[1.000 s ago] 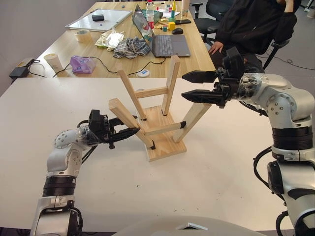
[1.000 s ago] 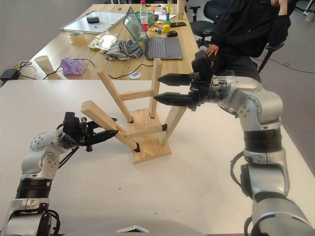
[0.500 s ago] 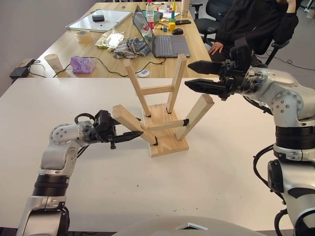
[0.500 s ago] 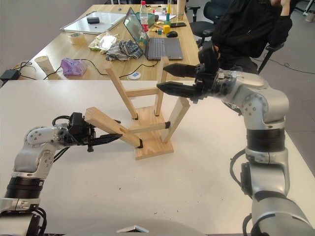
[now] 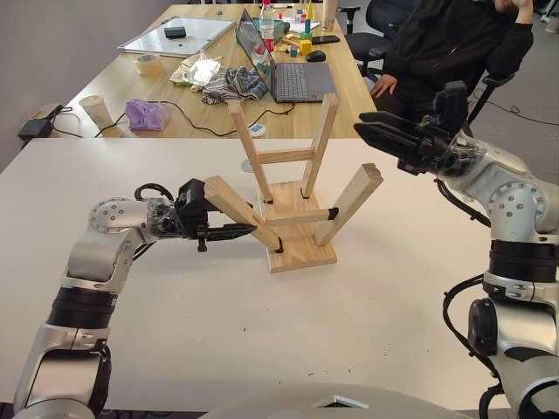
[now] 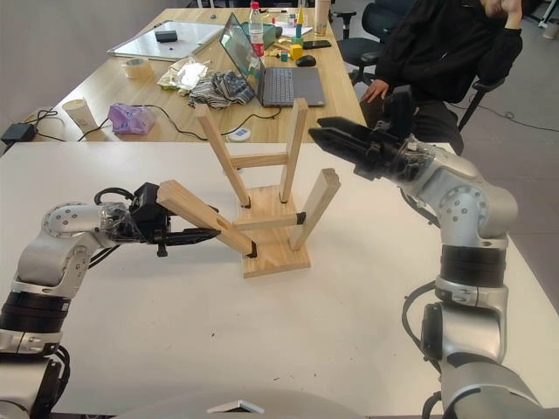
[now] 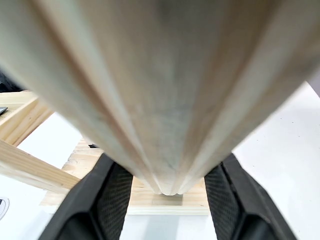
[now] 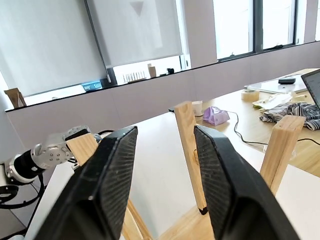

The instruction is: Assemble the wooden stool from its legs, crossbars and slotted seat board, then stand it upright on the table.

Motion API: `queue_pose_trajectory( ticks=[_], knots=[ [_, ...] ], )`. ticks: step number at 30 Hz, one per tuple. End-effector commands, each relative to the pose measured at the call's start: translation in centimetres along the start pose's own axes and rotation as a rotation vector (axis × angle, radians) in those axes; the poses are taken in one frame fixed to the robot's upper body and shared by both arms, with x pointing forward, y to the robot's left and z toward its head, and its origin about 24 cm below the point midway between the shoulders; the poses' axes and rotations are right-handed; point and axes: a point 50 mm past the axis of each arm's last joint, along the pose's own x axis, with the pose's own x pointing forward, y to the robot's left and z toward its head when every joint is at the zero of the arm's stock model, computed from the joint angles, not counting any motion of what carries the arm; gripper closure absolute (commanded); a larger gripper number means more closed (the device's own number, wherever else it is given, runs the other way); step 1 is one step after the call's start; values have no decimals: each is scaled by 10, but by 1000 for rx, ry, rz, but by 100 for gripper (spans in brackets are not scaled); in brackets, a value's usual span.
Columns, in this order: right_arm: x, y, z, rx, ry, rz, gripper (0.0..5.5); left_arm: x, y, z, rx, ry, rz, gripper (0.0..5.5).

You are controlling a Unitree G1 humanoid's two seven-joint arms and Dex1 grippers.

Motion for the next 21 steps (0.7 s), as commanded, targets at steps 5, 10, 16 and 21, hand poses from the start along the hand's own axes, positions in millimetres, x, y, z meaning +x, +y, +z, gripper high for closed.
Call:
queue_pose_trajectory(
  ticks=[5, 10, 16, 21],
  knots=[
    [17, 20, -23, 105, -23, 81, 498, 1, 5, -5, -28, 168, -16, 344],
    [12, 25, -61, 103, 128, 70, 548, 8, 10, 1, -37, 217, -26, 344],
    [7, 26, -88, 105, 223, 64, 548, 19, 12, 4, -60, 245, -48, 344],
    [10, 23, -92, 125, 207, 49, 548, 26, 13, -5, -60, 306, -77, 344]
  ],
)
